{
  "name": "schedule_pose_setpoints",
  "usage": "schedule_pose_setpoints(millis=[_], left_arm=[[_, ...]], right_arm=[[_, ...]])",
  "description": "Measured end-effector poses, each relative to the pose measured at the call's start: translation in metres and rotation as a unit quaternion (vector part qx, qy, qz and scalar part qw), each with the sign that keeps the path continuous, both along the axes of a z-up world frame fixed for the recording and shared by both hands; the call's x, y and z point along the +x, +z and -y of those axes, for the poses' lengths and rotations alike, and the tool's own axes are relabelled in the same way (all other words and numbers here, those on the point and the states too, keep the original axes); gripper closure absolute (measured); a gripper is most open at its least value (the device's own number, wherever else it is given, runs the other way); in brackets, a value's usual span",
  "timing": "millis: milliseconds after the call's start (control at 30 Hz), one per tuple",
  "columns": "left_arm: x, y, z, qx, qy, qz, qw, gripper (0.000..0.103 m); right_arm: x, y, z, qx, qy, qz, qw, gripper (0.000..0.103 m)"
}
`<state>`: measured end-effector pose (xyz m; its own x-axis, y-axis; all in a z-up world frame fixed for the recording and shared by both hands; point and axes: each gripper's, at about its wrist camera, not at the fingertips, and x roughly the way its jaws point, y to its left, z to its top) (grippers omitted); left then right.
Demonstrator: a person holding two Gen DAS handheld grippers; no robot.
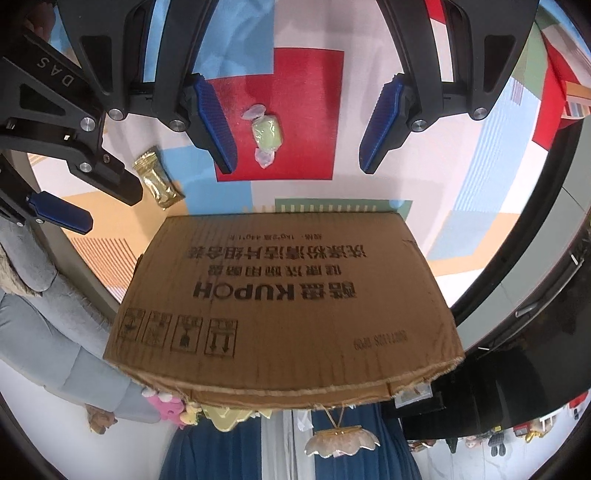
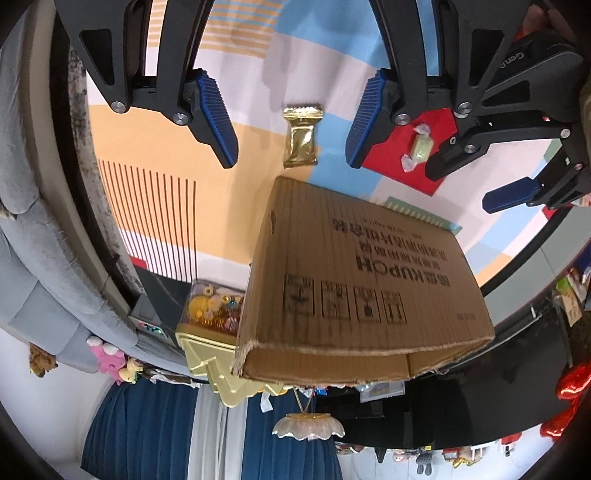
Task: Organize snacks
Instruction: 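Withdraw both open tools from the box toward the green sweet and gold candy, then grasp the green wrapped sweet with the left tool while the right tool grasps the gold candy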
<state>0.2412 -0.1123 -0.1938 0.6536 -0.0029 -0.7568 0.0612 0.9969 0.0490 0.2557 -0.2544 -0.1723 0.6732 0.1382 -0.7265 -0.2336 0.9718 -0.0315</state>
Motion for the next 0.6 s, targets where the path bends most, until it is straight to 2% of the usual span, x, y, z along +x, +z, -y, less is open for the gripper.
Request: schedule_pose_setpoints(millis=[167, 333, 600], left_arm=[[0.004, -0.015, 0.002, 0.002, 0.000, -0.019, 0.9998, 0.039], [0.005, -0.027, 0.004, 0.004, 0.000, -0.032, 0.9995, 0.046], [0.004, -0.037, 0.006, 0.007, -0.003, -0.036, 0.9993, 0.053]], right_arm=[[0.005, -0.013, 0.000, 0.005, 0.000, -0.017, 1.000, 0.046], [0.005, -0.020, -0.009, -0.014, 0.011, -0.012, 1.000, 0.050], [0.012, -0.032, -0.007, -0.005, 0.011, -0.027, 1.000, 0.053]])
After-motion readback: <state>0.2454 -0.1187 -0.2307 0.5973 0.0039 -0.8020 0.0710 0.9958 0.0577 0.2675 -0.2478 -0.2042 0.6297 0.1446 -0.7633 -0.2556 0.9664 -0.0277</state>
